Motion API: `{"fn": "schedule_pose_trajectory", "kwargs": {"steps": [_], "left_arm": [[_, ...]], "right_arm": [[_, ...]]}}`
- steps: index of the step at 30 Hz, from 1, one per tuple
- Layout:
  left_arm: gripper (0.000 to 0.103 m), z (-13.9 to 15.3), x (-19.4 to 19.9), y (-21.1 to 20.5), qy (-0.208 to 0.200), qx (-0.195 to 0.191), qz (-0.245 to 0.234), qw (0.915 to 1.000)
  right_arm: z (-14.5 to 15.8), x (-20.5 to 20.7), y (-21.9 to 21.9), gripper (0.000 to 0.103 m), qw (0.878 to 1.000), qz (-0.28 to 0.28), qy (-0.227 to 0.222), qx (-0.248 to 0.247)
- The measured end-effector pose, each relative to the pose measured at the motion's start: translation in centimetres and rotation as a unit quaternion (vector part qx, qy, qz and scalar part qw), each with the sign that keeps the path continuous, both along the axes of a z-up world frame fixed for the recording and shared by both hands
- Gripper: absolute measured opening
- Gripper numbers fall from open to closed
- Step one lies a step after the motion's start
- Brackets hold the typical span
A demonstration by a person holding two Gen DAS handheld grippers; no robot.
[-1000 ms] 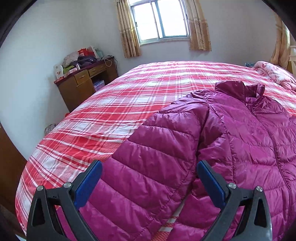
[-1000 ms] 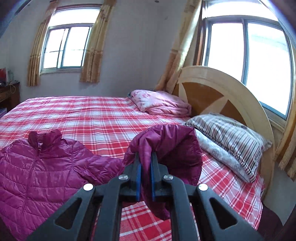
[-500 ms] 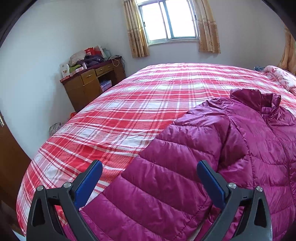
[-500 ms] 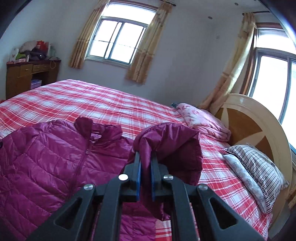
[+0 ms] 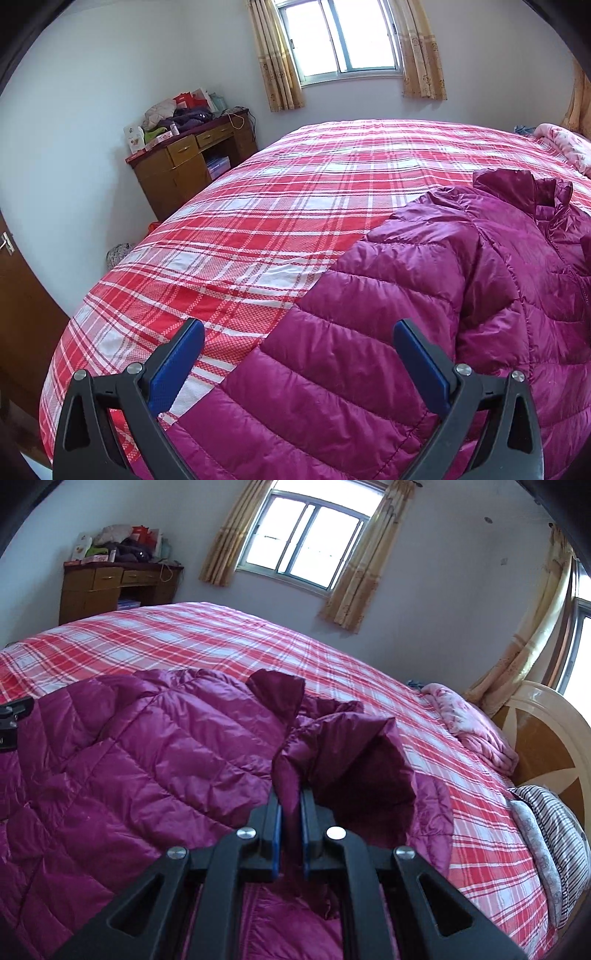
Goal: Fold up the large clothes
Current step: 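Lift the sleeve with the right tool and fold it across the jacket body, then open the right tool to release the sleeve onto the jacket body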
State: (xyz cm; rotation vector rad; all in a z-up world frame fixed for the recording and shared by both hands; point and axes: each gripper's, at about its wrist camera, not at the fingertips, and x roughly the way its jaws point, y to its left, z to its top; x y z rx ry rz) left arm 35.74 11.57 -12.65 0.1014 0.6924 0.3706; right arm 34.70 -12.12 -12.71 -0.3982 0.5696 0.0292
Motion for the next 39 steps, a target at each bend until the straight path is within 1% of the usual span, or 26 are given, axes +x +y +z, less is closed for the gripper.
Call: {"fn": "schedule_pose_trajectory", "kwargs": {"steps": [2, 3, 4, 5, 6, 7, 10, 12, 15, 16, 17, 18, 19, 20, 21, 22, 24, 25, 27, 28, 29, 32, 35, 37, 39], "left_arm": [[0.102, 0.0, 0.0, -0.3, 0.001, 0.004, -0.002, 1.0000], [0.102, 0.1, 0.0, -0.5, 0.001, 0.006, -0.004, 1.0000], [0.102, 0.2, 0.0, -0.7, 0.001, 0.008, -0.006, 0.9999], [0.102, 0.3, -0.1, -0.9, 0.000, 0.011, -0.008, 0.9999], [0.102, 0.5, -0.2, -1.0, -0.002, 0.013, -0.009, 0.9999], [0.102, 0.6, -0.2, -1.1, -0.004, 0.016, -0.009, 0.9998], [0.102, 1.1, -0.2, -1.0, -0.008, 0.018, -0.003, 0.9998], [0.102, 1.3, 0.0, -0.8, -0.007, 0.013, 0.002, 0.9999], [0.102, 1.9, -0.1, -1.1, -0.016, 0.014, 0.004, 0.9998], [0.102, 2.1, -0.1, -1.3, -0.018, 0.014, 0.002, 0.9997], [0.102, 2.2, -0.1, -1.5, -0.020, 0.014, 0.000, 0.9997], [0.102, 2.3, -0.1, -1.7, -0.020, 0.015, -0.001, 0.9997], [0.102, 2.4, 0.0, -2.0, -0.020, 0.015, -0.002, 0.9997], [0.102, 2.4, 0.1, -2.3, -0.020, 0.013, -0.002, 0.9997], [0.102, 2.5, 0.2, -2.6, -0.019, 0.010, -0.004, 0.9998], [0.102, 2.5, 0.2, -3.1, -0.017, 0.005, -0.008, 0.9998], [0.102, 2.7, 0.2, -4.6, -0.017, 0.005, -0.022, 0.9996], [0.102, 2.9, 0.2, -5.4, -0.019, 0.008, -0.031, 0.9993], [0.102, 3.1, 0.2, -7.6, -0.022, 0.020, -0.053, 0.9981], [0.102, 3.2, 0.3, -8.6, -0.022, 0.025, -0.063, 0.9975], [0.102, 3.2, 0.3, -9.5, -0.022, 0.027, -0.070, 0.9970], [0.102, 3.5, 0.8, -11.6, -0.021, 0.029, -0.087, 0.9956], [0.102, 4.2, 1.5, -13.8, -0.026, 0.024, -0.099, 0.9944], [0.102, 4.7, 2.0, -15.4, -0.036, 0.022, -0.109, 0.9931], [0.102, 5.0, 2.6, -17.3, -0.042, 0.023, -0.124, 0.9912]], "right_arm": [[-0.8, 0.3, 0.3, 0.012, 1.000, 0.006, 0.015, 0.012], [-1.2, 0.5, 0.4, 0.020, 0.999, 0.013, 0.027, 0.023], [-1.4, 0.6, 0.4, 0.029, 0.998, 0.024, 0.041, 0.034], [-1.5, 0.5, 0.5, 0.051, 0.997, 0.037, 0.052, 0.046], [-1.4, 0.0, 0.6, 0.066, 0.996, 0.047, 0.052, 0.055], [-1.0, -0.8, 0.7, 0.069, 0.995, 0.060, 0.047, 0.064], [0.0, -3.1, 1.2, 0.069, 0.988, 0.113, 0.057, 0.087], [0.8, -4.9, 1.2, 0.069, 0.987, 0.131, 0.048, 0.086], [2.3, -6.9, -0.2, 0.069, 0.982, 0.144, 0.035, 0.115], [2.8, -7.3, -0.9, 0.068, 0.982, 0.138, 0.026, 0.128], [3.2, -7.3, -1.6, 0.062, 0.982, 0.128, 0.022, 0.138], [3.5, -7.0, -2.4, 0.049, 0.981, 0.117, 0.022, 0.153], [3.7, -6.5, -3.3, 0.045, 0.980, 0.102, 0.022, 0.171], [3.6, -5.7, -4.1, 0.039, 0.981, 0.073, 0.021, 0.176], [3.2, -4.7, -4.6, 0.034, 0.985, 0.042, 0.028, 0.168], [2.7, -3.6, -5.0, 0.032, 0.985, 0.025, 0.040, 0.164], [1.3, -1.5, -5.5, 0.031, 0.985, -0.004, 0.061, 0.161], [0.2, -0.5, -5.4, 0.031, 0.986, -0.016, 0.077, 0.148], [-1.8, 0.9, -5.0, 0.031, 0.984, -0.019, 0.110, 0.137], [-3.1, 1.5, -4.5, 0.031, 0.982, -0.018, 0.138, 0.126], [-3.7, 1.6, -4.3, 0.031, 0.982, -0.018, 0.146, 0.121], [-3.0, 0.8, -4.5, 0.030, 0.980, -0.009, 0.141, 0.137], [-1.0, -0.1, -6.8, 0.030, 0.982, -0.016, 0.110, 0.155], [0.3, 0.3, -9.6, 0.030, 0.979, -0.039, 0.089, 0.182], [1.2, 1.1, -12.4, 0.030, 0.975, -0.078, 0.072, 0.197]]}}
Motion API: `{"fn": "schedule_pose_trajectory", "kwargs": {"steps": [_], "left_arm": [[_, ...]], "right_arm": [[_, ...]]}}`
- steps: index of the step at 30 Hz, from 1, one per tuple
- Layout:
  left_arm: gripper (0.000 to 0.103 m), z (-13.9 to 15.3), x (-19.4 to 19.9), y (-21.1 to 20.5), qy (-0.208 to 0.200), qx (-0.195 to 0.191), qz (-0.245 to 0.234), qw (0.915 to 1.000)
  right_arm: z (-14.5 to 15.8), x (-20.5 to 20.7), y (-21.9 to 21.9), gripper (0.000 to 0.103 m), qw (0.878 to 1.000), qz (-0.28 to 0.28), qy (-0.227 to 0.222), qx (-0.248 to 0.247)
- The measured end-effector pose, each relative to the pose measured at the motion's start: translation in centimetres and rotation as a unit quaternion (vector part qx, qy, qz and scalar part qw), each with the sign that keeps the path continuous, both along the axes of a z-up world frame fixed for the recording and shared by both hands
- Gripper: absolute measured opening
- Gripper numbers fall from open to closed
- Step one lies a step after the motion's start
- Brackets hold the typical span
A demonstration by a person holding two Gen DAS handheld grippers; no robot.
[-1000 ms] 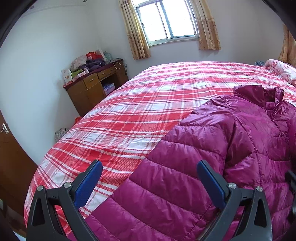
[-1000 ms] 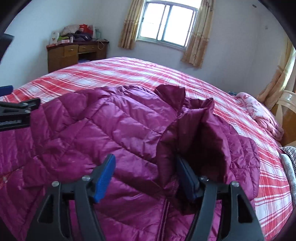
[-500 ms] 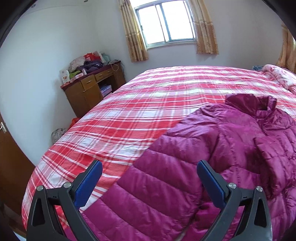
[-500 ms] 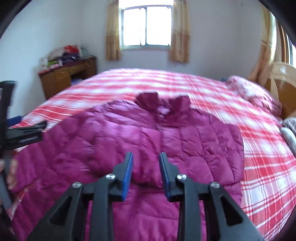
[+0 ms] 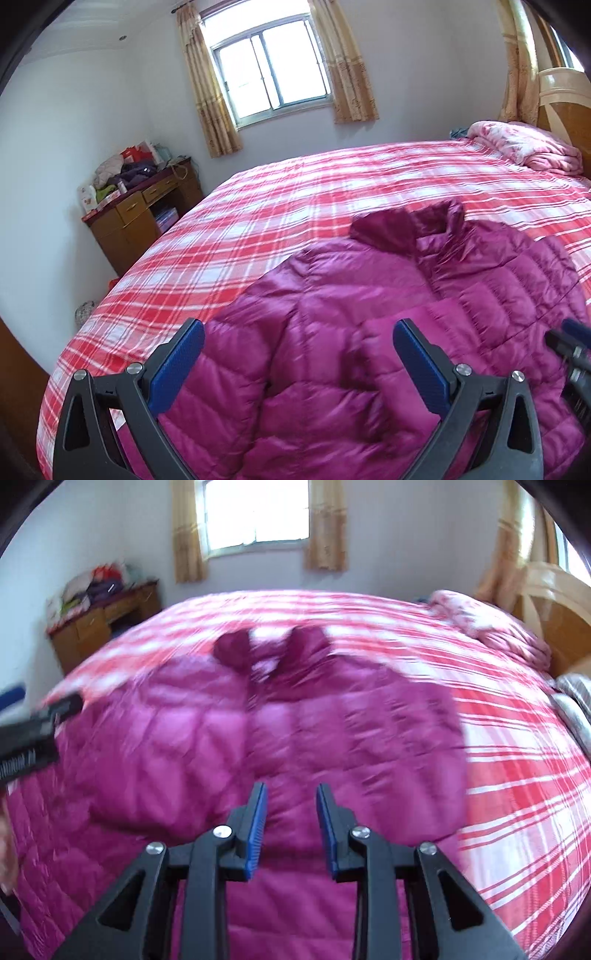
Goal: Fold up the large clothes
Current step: 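Open the right tool to release the sleeve onto the jacket body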
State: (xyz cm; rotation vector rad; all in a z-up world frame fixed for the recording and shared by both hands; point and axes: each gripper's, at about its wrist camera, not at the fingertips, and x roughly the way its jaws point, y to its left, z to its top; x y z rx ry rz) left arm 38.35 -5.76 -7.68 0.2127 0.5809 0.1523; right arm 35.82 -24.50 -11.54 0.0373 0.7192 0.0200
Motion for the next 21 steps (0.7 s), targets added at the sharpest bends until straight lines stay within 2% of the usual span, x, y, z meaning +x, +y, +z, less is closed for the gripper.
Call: {"fn": "schedule_pose_trajectory", "kwargs": {"steps": [2, 4, 6, 8, 12, 16, 21], "left_arm": [[0.102, -0.8, 1.3, -2.3, 0.003, 0.023, -0.014, 0.9996], [0.102, -2.6, 2.7, -4.0, 0.003, 0.082, 0.015, 0.9965], [0.102, -4.7, 4.4, -4.5, 0.027, 0.117, 0.031, 0.9922], [0.102, -6.8, 5.6, -3.9, 0.058, 0.125, 0.049, 0.9892], [0.102, -9.0, 6.6, -2.4, 0.085, 0.100, 0.054, 0.9898], [0.102, -9.5, 7.4, -1.3, 0.106, 0.066, 0.046, 0.9910], [0.102, -10.0, 8.2, 0.1, 0.119, 0.019, 0.043, 0.9917]], "right_arm": [[0.5, 1.4, -2.8, 0.030, 0.999, -0.045, -0.008, 0.006], [0.6, 3.2, -5.3, 0.027, 0.997, -0.079, -0.014, 0.018], [0.6, 4.5, -6.8, 0.027, 0.996, -0.089, -0.020, 0.023], [0.1, 5.4, -7.8, 0.027, 0.996, -0.083, -0.016, 0.023], [-1.9, 7.3, -8.2, 0.027, 0.998, -0.059, 0.019, 0.024], [-4.3, 8.4, -8.9, 0.026, 0.996, -0.059, 0.050, 0.034], [-5.0, 8.6, -9.5, 0.025, 0.995, -0.059, 0.062, 0.050]]}}
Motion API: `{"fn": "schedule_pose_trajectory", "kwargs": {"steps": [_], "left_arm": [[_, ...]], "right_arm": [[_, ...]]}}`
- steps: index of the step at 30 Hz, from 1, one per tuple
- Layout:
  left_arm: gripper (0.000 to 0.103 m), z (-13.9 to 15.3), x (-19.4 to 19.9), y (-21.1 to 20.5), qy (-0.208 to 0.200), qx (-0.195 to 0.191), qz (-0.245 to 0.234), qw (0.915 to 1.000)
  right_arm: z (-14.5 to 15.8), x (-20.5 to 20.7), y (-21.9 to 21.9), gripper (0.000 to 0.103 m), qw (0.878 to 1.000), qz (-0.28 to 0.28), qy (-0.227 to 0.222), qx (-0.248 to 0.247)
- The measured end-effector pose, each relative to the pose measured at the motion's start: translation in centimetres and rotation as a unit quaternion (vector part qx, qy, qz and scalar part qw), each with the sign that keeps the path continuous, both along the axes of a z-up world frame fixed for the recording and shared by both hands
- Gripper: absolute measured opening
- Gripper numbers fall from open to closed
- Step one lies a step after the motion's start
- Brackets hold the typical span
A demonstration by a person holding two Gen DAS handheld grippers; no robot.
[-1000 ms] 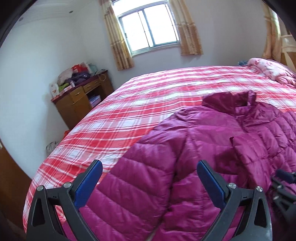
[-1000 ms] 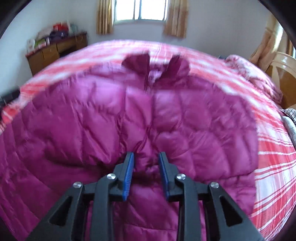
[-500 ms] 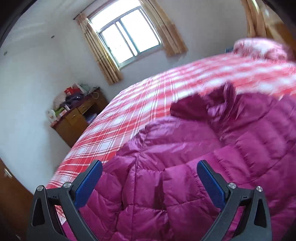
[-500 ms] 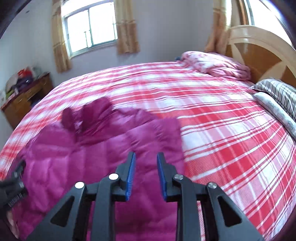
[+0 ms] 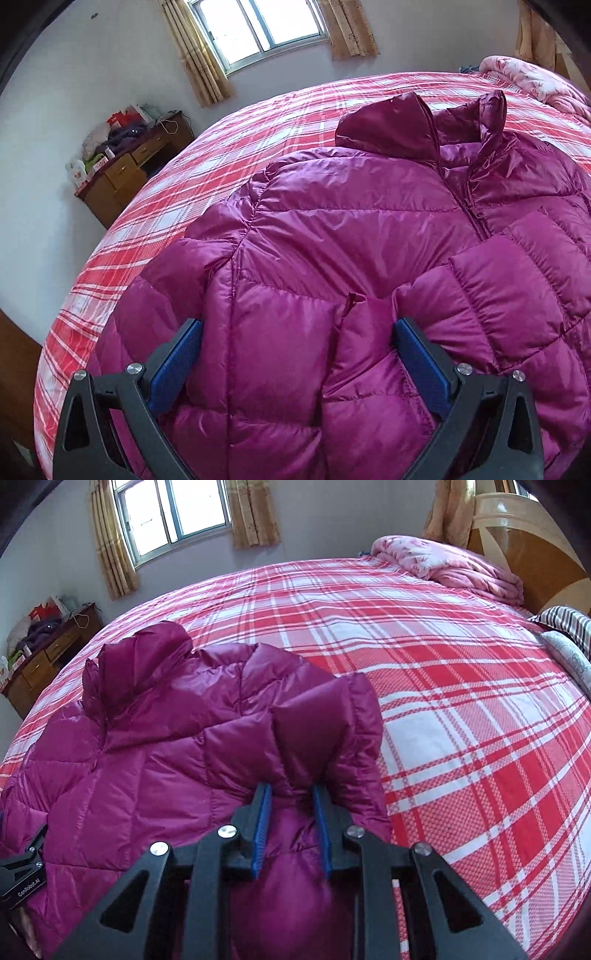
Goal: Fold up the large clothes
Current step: 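Open the right tool to release the sleeve onto the jacket body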
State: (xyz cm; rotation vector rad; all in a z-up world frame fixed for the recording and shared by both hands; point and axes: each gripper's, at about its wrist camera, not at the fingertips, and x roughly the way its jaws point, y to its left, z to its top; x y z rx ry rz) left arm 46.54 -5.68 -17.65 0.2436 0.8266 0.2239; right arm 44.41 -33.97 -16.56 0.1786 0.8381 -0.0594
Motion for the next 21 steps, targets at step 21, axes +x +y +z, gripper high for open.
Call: {"fn": "schedule_pose_trajectory", "kwargs": {"steps": [21], "left_arm": [[0.102, -0.5, 0.0, 0.1, -0.006, -0.010, 0.001, 0.9999]], "right_arm": [[0.4, -4.9, 4.2, 0.039, 0.998, 0.050, 0.014, -0.043]]}}
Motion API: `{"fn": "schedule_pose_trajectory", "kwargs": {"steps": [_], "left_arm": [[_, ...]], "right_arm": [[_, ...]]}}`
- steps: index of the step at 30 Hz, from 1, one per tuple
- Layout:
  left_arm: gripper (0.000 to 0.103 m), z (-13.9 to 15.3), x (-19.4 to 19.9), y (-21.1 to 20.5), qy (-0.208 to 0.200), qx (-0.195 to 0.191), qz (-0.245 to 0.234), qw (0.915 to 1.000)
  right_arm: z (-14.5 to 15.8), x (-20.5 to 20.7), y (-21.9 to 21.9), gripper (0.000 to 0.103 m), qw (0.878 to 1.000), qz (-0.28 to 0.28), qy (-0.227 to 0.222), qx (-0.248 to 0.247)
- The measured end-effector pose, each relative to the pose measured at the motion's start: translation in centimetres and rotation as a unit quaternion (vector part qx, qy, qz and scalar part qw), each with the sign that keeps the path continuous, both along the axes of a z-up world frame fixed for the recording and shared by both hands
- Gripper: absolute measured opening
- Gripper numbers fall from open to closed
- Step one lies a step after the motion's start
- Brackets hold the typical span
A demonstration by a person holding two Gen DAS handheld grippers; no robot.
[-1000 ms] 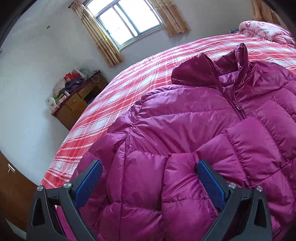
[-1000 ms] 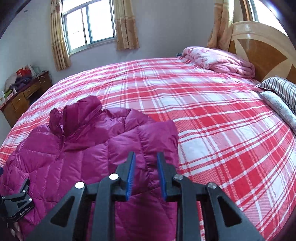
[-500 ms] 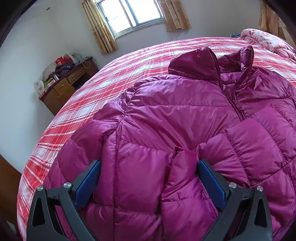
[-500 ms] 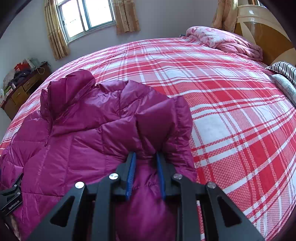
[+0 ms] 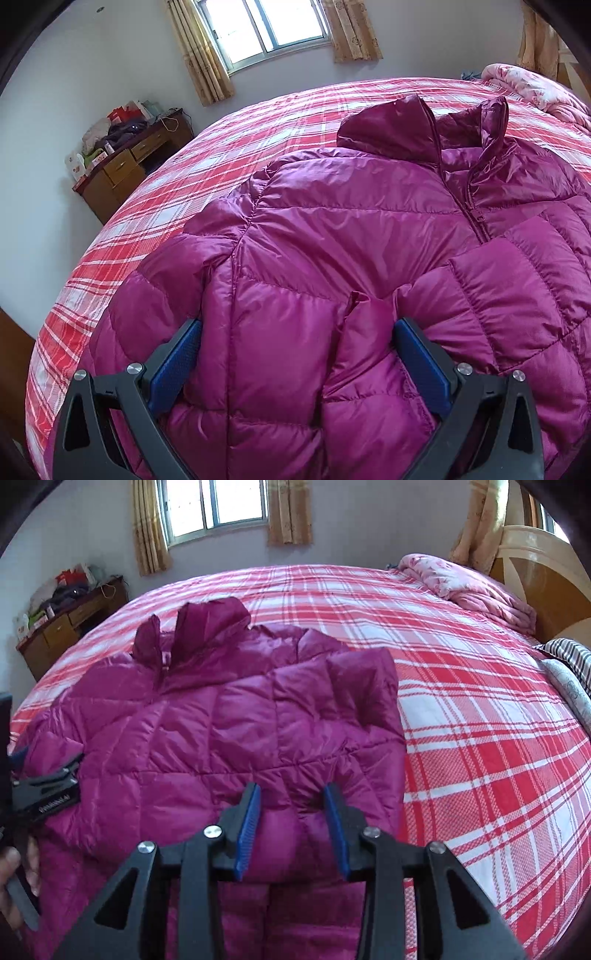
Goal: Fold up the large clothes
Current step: 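Open the right tool to release the sleeve onto the jacket body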
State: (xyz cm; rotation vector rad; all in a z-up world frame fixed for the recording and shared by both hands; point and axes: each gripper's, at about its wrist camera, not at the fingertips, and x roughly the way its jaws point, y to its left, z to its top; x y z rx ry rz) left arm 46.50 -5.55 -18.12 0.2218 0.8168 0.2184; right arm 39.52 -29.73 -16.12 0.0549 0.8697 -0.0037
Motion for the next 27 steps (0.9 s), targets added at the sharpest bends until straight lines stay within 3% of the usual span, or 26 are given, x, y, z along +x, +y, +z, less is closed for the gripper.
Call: {"fn": "schedule_pose_trajectory", "kwargs": {"steps": [7, 11, 14, 17, 23, 27], "left_arm": [[0.102, -0.1, 0.0, -0.1, 0.000, 0.002, 0.000, 1.0000], [0.102, -0.1, 0.1, -0.1, 0.000, 0.000, 0.000, 1.0000], [0.102, -0.1, 0.0, -0.2, 0.000, 0.001, 0.000, 1.0000], [0.102, -0.1, 0.0, -0.2, 0.000, 0.001, 0.000, 1.0000], [0.102, -0.1, 0.0, -0.2, 0.000, 0.000, 0.000, 1.0000], [0.102, -0.1, 0.0, -0.1, 0.000, -0.001, -0.001, 1.0000]], "right_arm": [[-0.3, 0.3, 1.0, 0.039, 0.999, 0.001, 0.006, -0.046], [1.9, -1.6, 1.2, 0.040, 0.999, -0.015, -0.010, -0.038], [3.3, -3.0, 3.4, 0.060, 0.999, 0.012, -0.033, -0.029], [2.4, -2.9, 5.3, 0.059, 0.999, 0.035, -0.025, -0.015], [-0.2, -1.7, 5.0, 0.060, 1.000, 0.018, -0.006, 0.001], [-0.5, -1.4, 5.9, 0.060, 1.000, 0.018, -0.001, -0.022]]}}
